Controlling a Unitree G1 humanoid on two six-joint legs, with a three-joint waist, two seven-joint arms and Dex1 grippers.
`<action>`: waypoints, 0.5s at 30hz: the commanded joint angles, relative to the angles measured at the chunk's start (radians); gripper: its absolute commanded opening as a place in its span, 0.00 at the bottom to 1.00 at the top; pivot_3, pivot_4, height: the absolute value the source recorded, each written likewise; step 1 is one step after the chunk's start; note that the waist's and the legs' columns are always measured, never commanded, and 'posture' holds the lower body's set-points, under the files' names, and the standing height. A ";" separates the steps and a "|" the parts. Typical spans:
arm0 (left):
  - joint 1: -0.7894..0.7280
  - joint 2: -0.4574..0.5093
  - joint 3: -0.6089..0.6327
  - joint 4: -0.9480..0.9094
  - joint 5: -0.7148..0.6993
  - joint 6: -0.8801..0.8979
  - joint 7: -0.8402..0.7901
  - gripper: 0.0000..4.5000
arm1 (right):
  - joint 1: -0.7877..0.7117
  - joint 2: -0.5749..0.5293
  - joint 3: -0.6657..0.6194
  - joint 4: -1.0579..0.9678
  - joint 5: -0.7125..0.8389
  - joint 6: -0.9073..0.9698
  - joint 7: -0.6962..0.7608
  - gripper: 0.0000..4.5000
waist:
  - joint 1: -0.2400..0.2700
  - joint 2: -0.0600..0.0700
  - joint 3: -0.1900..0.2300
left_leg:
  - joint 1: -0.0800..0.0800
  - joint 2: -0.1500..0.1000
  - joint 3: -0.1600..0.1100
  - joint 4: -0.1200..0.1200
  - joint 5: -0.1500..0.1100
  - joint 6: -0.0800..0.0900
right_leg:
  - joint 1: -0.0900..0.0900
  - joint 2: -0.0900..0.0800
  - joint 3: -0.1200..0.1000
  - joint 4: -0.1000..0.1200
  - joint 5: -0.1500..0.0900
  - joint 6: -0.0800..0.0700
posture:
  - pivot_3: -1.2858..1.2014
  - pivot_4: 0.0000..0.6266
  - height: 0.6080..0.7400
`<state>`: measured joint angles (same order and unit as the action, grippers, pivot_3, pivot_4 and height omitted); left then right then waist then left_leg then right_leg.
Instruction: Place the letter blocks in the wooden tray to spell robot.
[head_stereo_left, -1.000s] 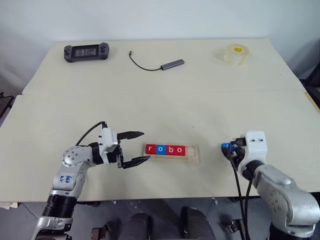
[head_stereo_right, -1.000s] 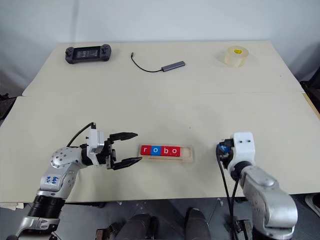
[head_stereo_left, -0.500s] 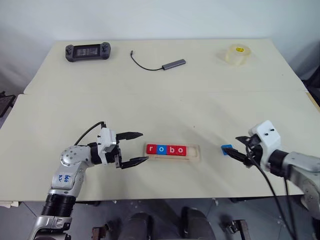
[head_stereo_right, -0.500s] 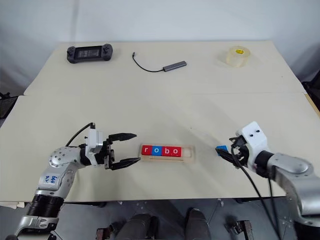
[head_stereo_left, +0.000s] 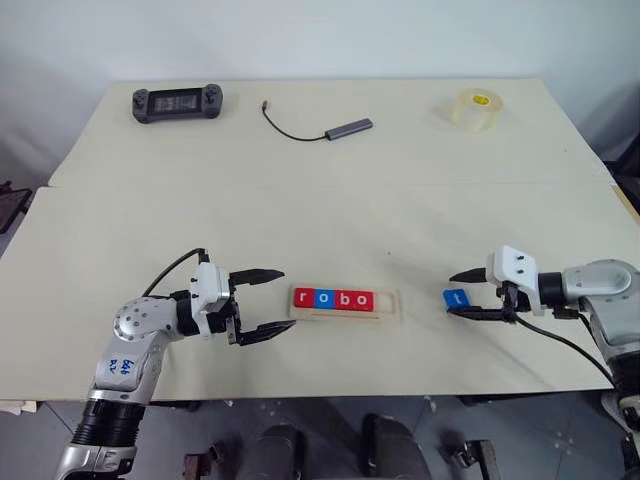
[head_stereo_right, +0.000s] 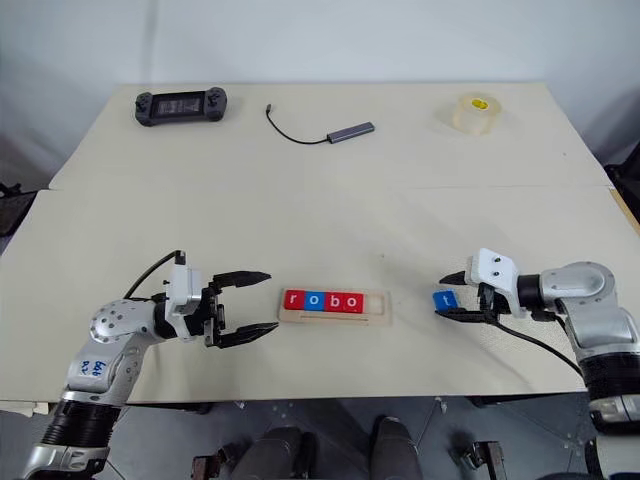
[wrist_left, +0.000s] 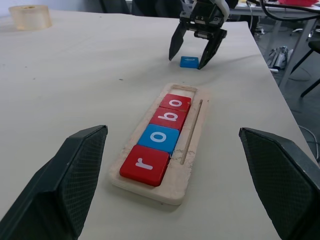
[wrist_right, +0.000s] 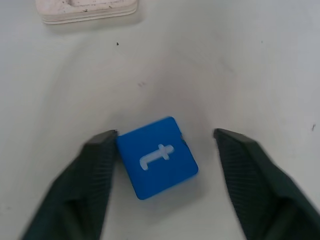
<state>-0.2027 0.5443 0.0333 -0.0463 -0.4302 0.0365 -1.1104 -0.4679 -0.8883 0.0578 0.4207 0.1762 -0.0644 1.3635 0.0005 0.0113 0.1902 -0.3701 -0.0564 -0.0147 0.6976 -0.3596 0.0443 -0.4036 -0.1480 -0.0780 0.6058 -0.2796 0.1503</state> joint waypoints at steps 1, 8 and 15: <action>0.016 0.010 0.022 -0.051 -0.014 -0.001 0.016 1.00 | -0.016 0.006 -0.002 0.043 -0.003 -0.031 0.027 0.41 | 0.000 0.000 0.000 | 0.000 0.000 -0.001 0.000 0.000 0.000 | 0.001 0.000 -0.001 0.000 0.000 0.000 | 0.52 0.24 1.00; 0.021 0.012 0.023 -0.050 -0.015 -0.007 0.025 1.00 | -0.026 0.006 -0.018 -0.080 0.058 0.058 0.044 0.32 | -0.001 0.001 0.000 | 0.000 0.000 -0.002 0.000 0.000 -0.001 | 0.002 0.000 -0.002 -0.001 0.000 0.000 | 0.52 0.24 1.00; 0.011 0.000 0.011 -0.039 -0.009 -0.012 0.032 1.00 | -0.054 0.063 0.034 -0.422 0.121 0.424 -0.065 0.32 | -0.001 0.001 0.000 | 0.000 0.001 -0.002 0.000 -0.001 -0.002 | 0.002 0.000 -0.002 -0.001 0.000 0.000 | 0.52 0.24 1.00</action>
<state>-0.1874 0.5471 0.0375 -0.0662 -0.4302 0.0352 -1.0819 -0.5062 -0.8346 0.0820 0.0808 0.2748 0.2858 1.3315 -0.0001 0.0128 0.1903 -0.3698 -0.0555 -0.0172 0.6979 -0.3603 0.0426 -0.4020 -0.1479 -0.0801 0.6049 -0.2797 0.1501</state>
